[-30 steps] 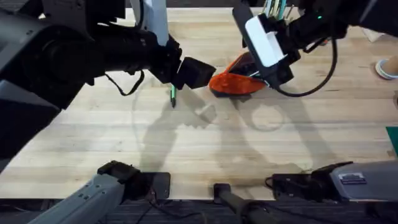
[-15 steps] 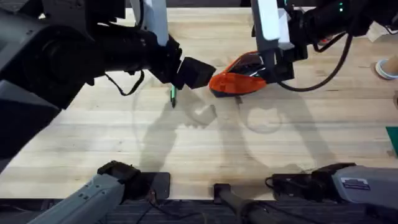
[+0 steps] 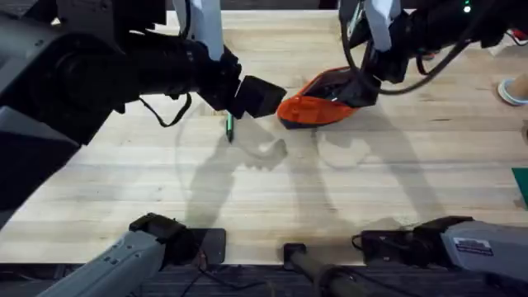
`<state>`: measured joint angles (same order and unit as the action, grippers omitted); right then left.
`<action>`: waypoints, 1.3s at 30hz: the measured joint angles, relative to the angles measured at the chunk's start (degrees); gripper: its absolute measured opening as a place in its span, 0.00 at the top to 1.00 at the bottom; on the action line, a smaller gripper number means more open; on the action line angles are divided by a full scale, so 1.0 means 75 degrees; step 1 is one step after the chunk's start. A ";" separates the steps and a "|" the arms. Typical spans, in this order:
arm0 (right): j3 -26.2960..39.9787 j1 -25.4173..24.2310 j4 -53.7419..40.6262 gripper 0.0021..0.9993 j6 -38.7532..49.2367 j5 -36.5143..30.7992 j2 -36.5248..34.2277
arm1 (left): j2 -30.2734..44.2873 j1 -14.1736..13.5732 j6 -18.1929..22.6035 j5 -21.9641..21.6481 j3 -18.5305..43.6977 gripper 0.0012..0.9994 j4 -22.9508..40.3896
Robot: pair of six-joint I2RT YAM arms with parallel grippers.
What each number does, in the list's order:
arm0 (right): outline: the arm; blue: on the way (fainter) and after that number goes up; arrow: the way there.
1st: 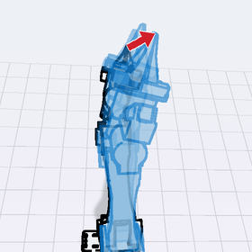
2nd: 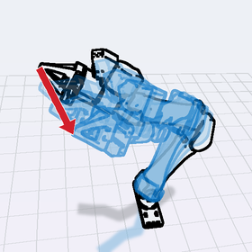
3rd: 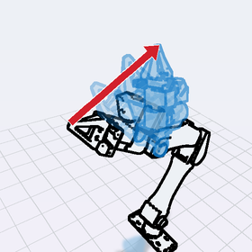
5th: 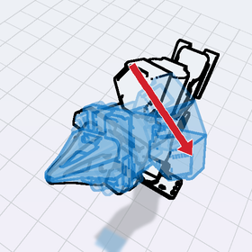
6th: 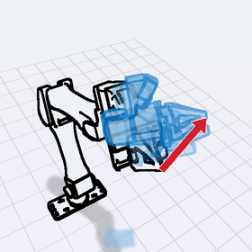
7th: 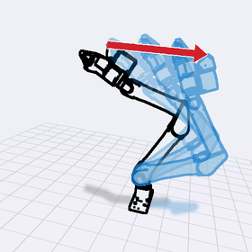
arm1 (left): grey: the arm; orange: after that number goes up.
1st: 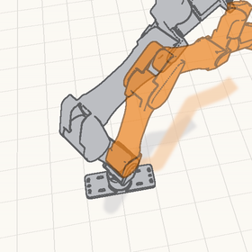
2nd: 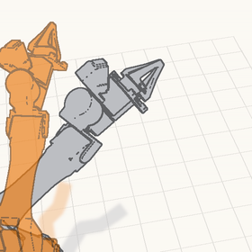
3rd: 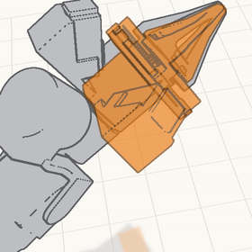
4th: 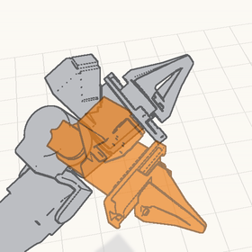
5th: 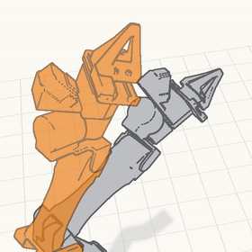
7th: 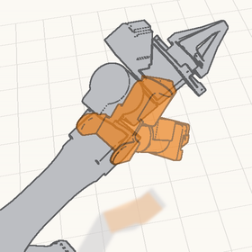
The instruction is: Unzip the bag, pick up the pens from the table one at a time and place them inside, then zip the bag closed.
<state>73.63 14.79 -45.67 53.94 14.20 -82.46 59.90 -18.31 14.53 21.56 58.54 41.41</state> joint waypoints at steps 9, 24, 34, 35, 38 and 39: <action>0.0000 0.0000 -0.0030 0.00 -0.2528 0.0000 0.0000 | 0.0000 0.0000 0.0003 0.0000 -0.0002 0.01 0.0026; -0.0006 0.0000 -0.0178 0.00 -0.3425 -0.0469 0.0909 | 0.0082 0.0000 -0.1586 -0.2127 0.0000 0.01 0.0052; -0.0006 -0.0003 -0.0625 0.00 -0.3788 -0.1346 0.2005 | 0.1494 0.0000 -0.2260 -0.2677 0.0000 0.01 0.0137; -0.0006 0.0000 -0.0693 0.00 -0.3846 -0.1380 0.2129 | 0.1614 0.0000 -0.2323 -0.2685 0.0000 0.01 0.0137; -0.0006 0.0000 -0.0825 0.00 -0.3965 -0.1413 0.2433 | 0.1983 0.0000 -0.2464 -0.2750 0.0000 0.01 0.0134; -0.0006 0.0000 -0.0855 0.00 -0.3989 -0.1418 0.2513 | 0.2102 0.0000 -0.2490 -0.2802 0.0000 0.01 0.0128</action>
<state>73.58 14.79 -52.08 24.02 3.56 -63.60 75.67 -18.31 -4.15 0.55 58.54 42.37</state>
